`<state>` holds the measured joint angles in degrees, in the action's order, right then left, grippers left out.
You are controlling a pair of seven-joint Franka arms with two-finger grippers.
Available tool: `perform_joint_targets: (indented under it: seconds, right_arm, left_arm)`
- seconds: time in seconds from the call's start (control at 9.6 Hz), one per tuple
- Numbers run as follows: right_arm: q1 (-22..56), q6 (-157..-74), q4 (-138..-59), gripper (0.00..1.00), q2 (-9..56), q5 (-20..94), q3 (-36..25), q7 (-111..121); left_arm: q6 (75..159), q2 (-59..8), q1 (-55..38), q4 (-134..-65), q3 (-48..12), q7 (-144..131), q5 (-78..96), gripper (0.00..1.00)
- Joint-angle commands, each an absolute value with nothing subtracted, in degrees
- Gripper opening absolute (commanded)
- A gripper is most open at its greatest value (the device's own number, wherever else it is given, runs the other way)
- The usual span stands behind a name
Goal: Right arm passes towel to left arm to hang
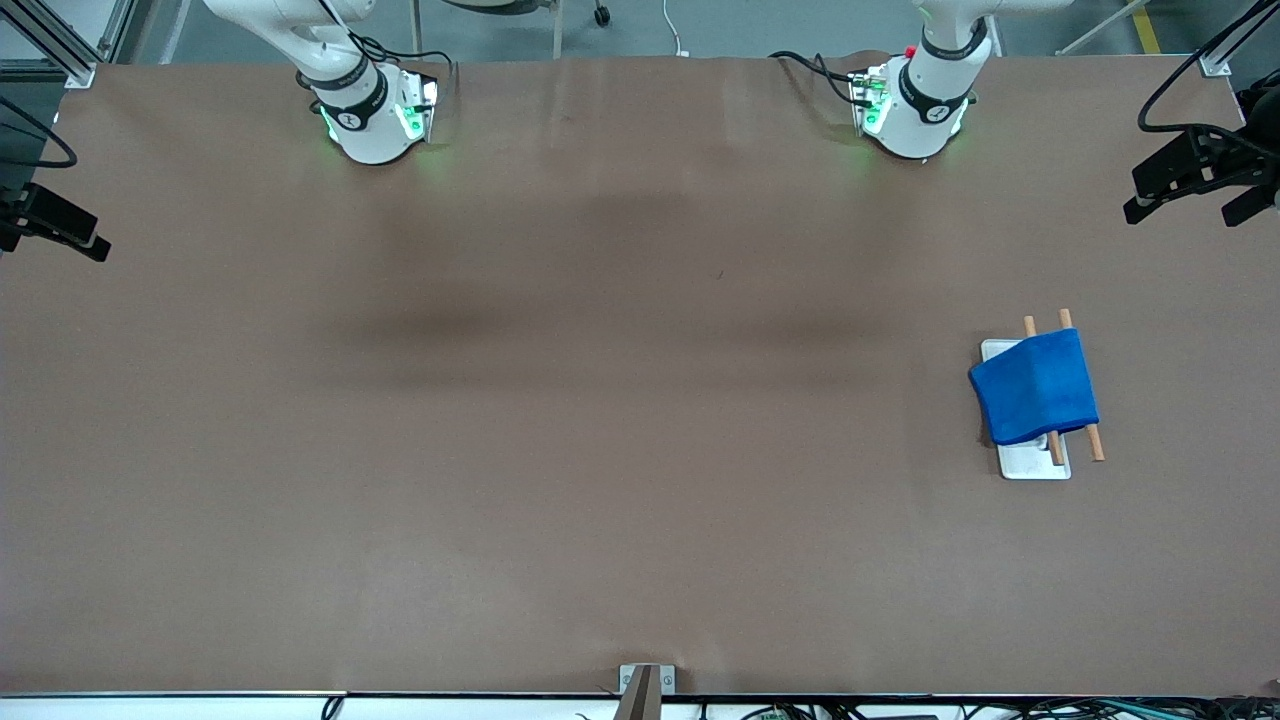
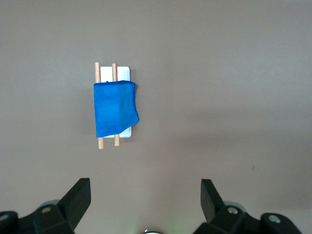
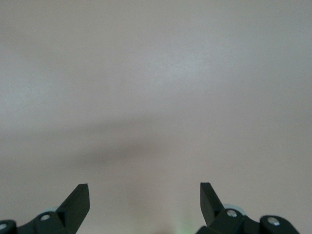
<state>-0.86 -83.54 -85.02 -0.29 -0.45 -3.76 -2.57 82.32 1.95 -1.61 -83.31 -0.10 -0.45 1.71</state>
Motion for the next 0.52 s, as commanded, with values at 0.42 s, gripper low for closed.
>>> perform_joint_targets:
  seconds: [0.42]
  right_arm:
    - [-1.49,-82.88,-84.46,1.0,-0.09,-1.58,-3.34,-1.85]
  left_arm:
    - [83.23,1.93,-1.58,-85.87,-0.44,-1.4,1.58,1.0]
